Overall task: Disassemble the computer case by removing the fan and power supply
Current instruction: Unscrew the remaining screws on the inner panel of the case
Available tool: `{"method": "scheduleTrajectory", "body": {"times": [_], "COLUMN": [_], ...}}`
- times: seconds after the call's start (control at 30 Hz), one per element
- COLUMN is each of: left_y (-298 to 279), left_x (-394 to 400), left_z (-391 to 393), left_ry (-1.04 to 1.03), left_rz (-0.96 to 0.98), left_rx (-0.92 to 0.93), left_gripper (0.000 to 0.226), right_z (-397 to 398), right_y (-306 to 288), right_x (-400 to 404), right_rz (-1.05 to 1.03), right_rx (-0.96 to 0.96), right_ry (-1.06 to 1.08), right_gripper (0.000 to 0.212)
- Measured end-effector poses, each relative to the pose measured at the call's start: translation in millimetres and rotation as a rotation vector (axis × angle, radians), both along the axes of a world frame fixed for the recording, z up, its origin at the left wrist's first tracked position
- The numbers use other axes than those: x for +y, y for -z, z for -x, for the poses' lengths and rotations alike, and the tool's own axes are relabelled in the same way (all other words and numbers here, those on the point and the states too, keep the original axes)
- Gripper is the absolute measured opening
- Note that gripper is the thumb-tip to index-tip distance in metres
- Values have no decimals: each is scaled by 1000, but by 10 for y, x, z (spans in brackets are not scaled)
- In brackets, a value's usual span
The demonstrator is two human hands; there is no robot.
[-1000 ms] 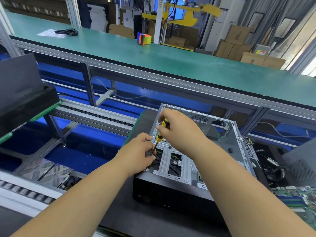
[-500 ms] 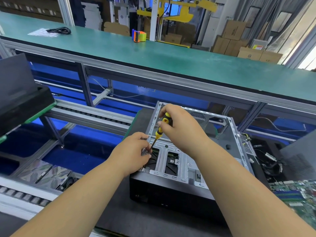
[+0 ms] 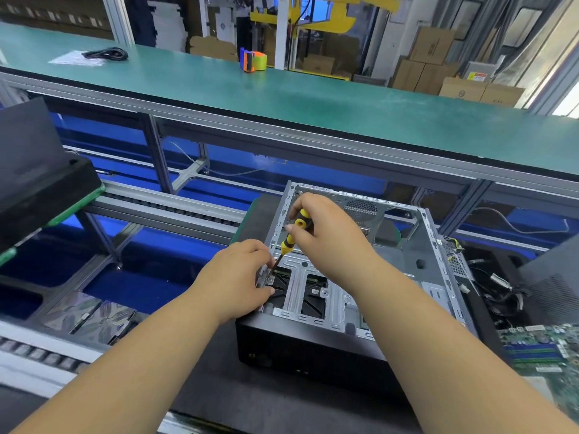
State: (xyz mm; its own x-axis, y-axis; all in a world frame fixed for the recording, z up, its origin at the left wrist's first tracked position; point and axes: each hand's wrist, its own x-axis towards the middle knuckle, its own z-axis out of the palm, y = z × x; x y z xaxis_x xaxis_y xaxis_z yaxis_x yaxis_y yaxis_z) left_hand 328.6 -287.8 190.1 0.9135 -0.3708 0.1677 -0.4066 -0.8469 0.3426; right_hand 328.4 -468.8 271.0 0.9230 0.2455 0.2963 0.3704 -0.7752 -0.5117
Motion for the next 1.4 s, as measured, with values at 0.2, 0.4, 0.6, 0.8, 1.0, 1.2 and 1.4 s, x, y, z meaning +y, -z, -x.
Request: {"method": "scheduleTrajectory", "body": {"times": [0.2, 0.4, 0.6, 0.8, 1.0, 1.2, 1.4], "left_y": [15, 30, 6, -29, -157, -274, -232], "left_x": [-4, -14, -28, -75, -309, -1105, -2132], "left_z": [-5, -15, -19, -5, 28, 123, 375], "left_ry": [8, 1, 5, -16, -71, -10, 106], "left_rz": [1, -2, -13, 23, 299, 625, 576], "left_rx": [9, 5, -12, 8, 109, 277, 341], "left_gripper": [32, 30, 22, 11, 5, 17, 16], "right_z": [4, 9, 3, 44, 184, 553, 1027], "right_y": [-32, -30, -73, -82, -154, -287, -255], "right_x": [-32, -39, -71, -120, -471, -1180, -2160], "right_rz": [-20, -12, -11, -28, -312, -662, -654], "right_rx": [-13, -13, -48, -66, -48, -140, -282], "right_ry": [-4, -8, -5, 8, 120, 243, 471], "right_gripper": [7, 7, 7, 7, 10, 10, 11]}}
